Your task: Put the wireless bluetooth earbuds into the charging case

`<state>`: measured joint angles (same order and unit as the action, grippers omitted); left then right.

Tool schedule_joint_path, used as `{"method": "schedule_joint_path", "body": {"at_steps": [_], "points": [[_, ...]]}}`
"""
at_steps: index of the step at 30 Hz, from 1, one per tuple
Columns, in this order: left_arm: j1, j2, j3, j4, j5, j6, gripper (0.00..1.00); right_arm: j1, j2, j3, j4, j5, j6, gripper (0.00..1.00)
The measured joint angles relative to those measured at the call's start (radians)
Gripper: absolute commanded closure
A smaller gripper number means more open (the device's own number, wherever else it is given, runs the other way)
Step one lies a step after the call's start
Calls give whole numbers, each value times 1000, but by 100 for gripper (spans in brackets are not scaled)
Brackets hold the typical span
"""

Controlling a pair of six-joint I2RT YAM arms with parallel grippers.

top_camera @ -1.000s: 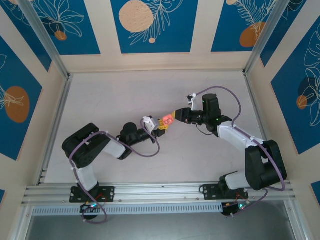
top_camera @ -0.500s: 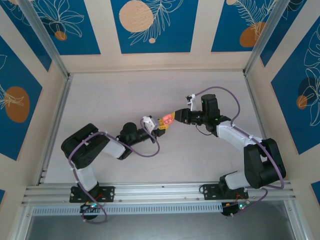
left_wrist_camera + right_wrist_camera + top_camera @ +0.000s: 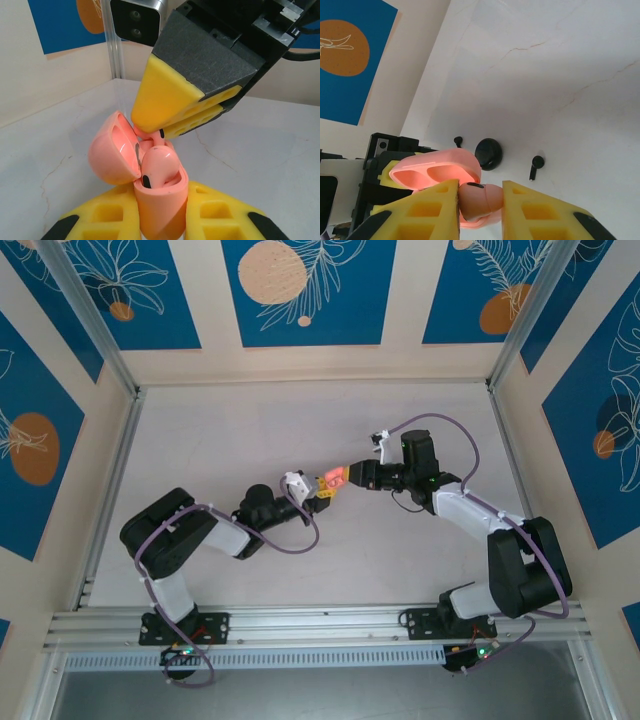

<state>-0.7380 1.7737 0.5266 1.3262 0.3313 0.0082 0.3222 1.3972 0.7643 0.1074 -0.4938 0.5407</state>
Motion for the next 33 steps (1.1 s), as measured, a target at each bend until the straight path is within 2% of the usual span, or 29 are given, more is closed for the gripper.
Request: {"method": "schedule_joint_path", "body": {"at_steps": [6,12,17,24,29,33], "points": [[0,-8,0,-6,0,0,89,6,0,0,0,-5,-7,68],[0,-19,0,7,0,0,90,11,1,2,-15,-11,-11,51],[0,-21,0,21,1,1,90,11,-6,4,-22,-18,-14,43],[0,-24,0,24,1,1,90,-5,-95,4,-45,-35,-19,41],[0,-24,0,24,3,1,90,-57,-185,11,-80,-57,-37,41],[0,-24,0,24,11,0,90,-113,-191,40,-99,-100,-44,47]]}}
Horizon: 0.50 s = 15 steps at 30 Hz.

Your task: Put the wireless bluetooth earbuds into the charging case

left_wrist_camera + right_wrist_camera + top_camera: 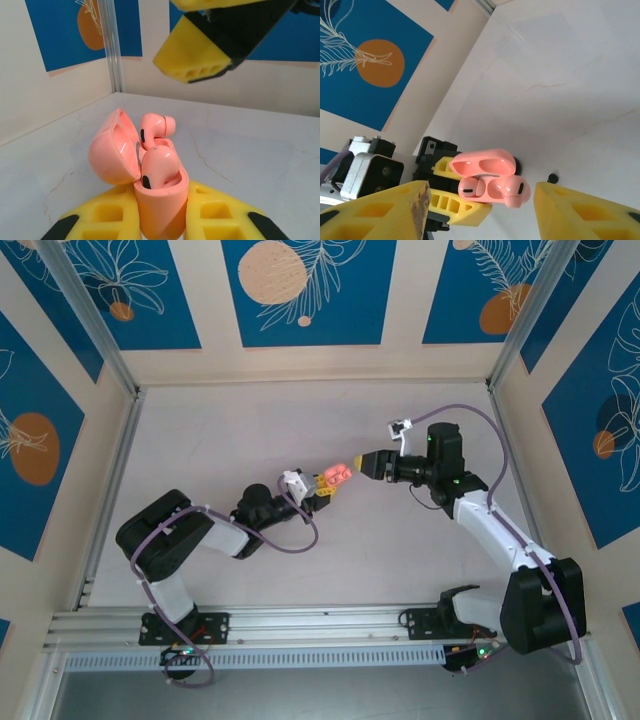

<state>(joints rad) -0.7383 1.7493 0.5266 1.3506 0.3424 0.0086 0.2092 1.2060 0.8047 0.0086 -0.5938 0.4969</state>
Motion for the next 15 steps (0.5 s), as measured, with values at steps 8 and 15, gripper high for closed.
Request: {"method": "schedule_joint_path", "body": {"at_steps": [8,15], "points": [[0,0,0,0,16,0,90,-32,83,62,-41,-95,3,58],[0,0,0,0,16,0,90,-13,108,62,-86,-106,0,68]]}}
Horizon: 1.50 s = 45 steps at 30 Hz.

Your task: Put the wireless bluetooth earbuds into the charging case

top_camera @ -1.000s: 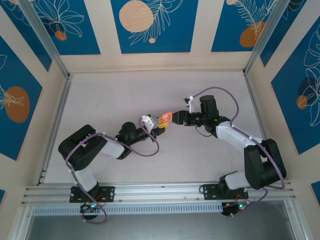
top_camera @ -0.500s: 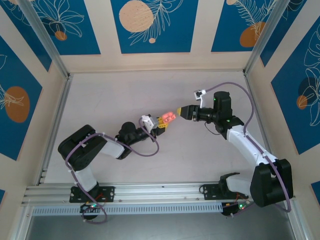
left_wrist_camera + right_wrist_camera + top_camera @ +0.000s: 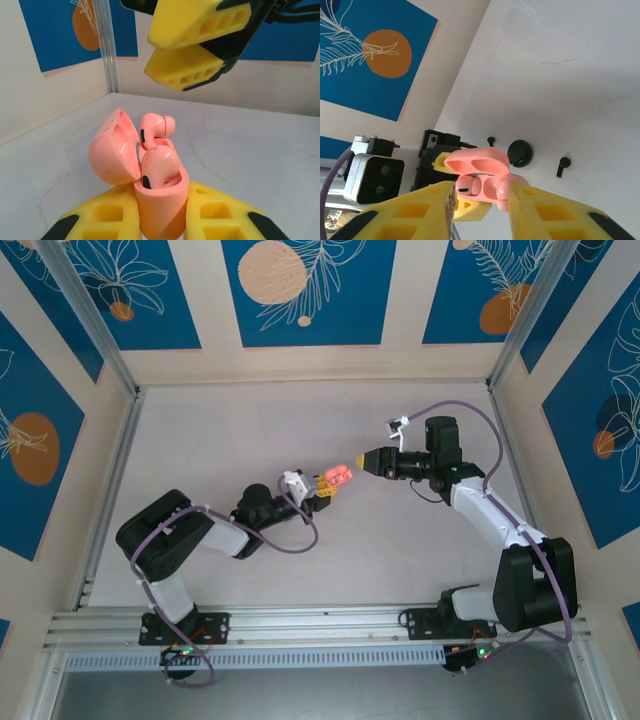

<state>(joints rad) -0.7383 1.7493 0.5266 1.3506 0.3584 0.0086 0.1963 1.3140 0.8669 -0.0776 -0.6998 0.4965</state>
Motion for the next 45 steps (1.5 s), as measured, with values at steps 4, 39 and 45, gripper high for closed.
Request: {"method": "schedule_joint_path", "body": {"at_steps": [4,39,45], "points": [[0,0,0,0,0,0,90,14,19,0,-18,0,-1,71],[0,-7,0,3,-4,0,90,65,51,0,-43,7,-23,85],[0,-7,0,2,-9,0,90,74,51,0,-43,6,-23,85]]}}
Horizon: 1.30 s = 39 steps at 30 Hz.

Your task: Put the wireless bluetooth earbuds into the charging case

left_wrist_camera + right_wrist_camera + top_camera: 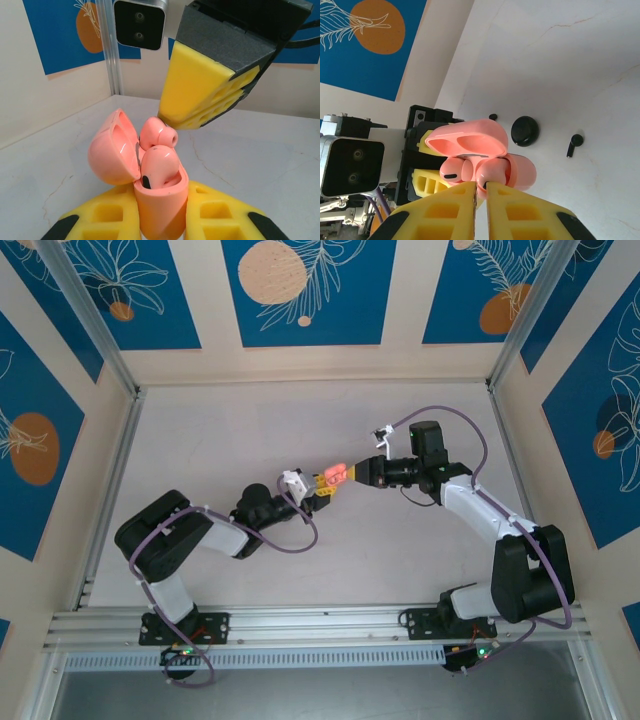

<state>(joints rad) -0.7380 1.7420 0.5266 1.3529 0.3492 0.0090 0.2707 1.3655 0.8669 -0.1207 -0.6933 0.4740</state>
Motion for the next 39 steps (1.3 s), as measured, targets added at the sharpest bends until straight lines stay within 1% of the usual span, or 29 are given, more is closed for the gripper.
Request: {"method": "schedule_joint_path", "body": {"at_steps": [22,28,30,33,39], "points": [[0,0,0,-3,-3,0,90,30,6,2,-1,1,0,84],[0,0,0,-2,-2,0,90,30,1,19,-29,2,-16,79],[0,0,0,-2,1,0,90,25,-9,24,-44,6,-23,77],[0,0,0,0,1,0,90,13,-31,35,-64,10,-34,70],[0,-13,-2,2,1,0,90,-5,-45,83,-109,21,-60,68]]}}
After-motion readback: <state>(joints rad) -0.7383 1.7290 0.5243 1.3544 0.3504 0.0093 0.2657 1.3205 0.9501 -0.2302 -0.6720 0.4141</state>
